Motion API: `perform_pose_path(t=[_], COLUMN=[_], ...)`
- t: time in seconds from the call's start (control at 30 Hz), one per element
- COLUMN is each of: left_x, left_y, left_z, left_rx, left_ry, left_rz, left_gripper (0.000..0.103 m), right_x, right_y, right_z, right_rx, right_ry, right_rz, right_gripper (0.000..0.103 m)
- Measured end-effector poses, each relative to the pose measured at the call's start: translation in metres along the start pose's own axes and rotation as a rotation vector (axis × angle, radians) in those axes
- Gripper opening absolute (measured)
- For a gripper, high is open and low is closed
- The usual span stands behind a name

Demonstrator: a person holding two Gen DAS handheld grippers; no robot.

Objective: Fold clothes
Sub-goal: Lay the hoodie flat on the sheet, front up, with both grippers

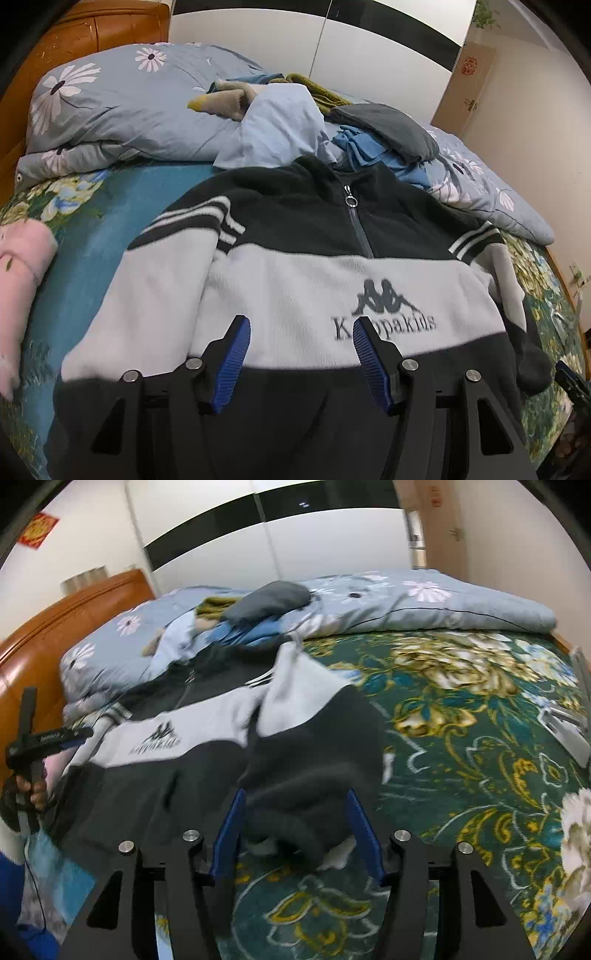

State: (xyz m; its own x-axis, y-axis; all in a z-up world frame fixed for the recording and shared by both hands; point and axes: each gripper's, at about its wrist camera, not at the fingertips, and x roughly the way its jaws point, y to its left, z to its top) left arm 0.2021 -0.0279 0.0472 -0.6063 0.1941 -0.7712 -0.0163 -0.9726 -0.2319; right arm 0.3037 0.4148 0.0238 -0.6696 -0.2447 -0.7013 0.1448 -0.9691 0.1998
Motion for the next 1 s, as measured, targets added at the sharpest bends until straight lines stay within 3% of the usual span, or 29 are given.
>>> perform_pose_path(t=[0.07,0.23,0.4,0.43,0.5,0.6,0.77,0.87,1.0], left_x=[-0.005,-0.002,0.014,0.018,0.025,0.035,0.041,0.04,0.036], left_y=[0.004,0.021,0.03,0.031,0.033,0.033,0.029,0.032,0.042], left_z=[-0.009,-0.025,-0.023,-0.023,-0.021,-0.019,-0.015,-0.008,0.002], left_rx=[-0.015,-0.068,-0.08,-0.082,-0.087,-0.097,-0.077,-0.075,-0.093], left_ry=[-0.002,0.013,0.031,0.034,0.04,0.04,0.036,0.023,-0.005], left_rz=[-0.009,-0.034,-0.054,-0.06,-0.073,-0.103,-0.127,-0.129,-0.107], left_gripper=[0.064,0.065,0.065,0.065,0.065,0.065,0.065,0.065,0.065], right_x=[0.007,0.029,0.049,0.054,0.06,0.056,0.028,0.004,-0.004], right_y=[0.012,0.038,0.042,0.042,0.04,0.03,-0.01,-0.057,-0.114], right_z=[-0.004,-0.013,-0.026,-0.028,-0.027,-0.013,0.028,0.059,0.096], right_rx=[-0.059,-0.233,-0.305,-0.305,-0.295,-0.225,0.003,0.178,0.329], right_ry=[0.024,0.077,0.115,0.126,0.135,0.132,0.05,-0.054,-0.119], right_rz=[0.007,-0.165,-0.274,-0.305,-0.336,-0.298,-0.172,-0.189,-0.311], right_gripper=[0.062,0.062,0.062,0.061,0.044,0.021,0.016,0.016,0.016])
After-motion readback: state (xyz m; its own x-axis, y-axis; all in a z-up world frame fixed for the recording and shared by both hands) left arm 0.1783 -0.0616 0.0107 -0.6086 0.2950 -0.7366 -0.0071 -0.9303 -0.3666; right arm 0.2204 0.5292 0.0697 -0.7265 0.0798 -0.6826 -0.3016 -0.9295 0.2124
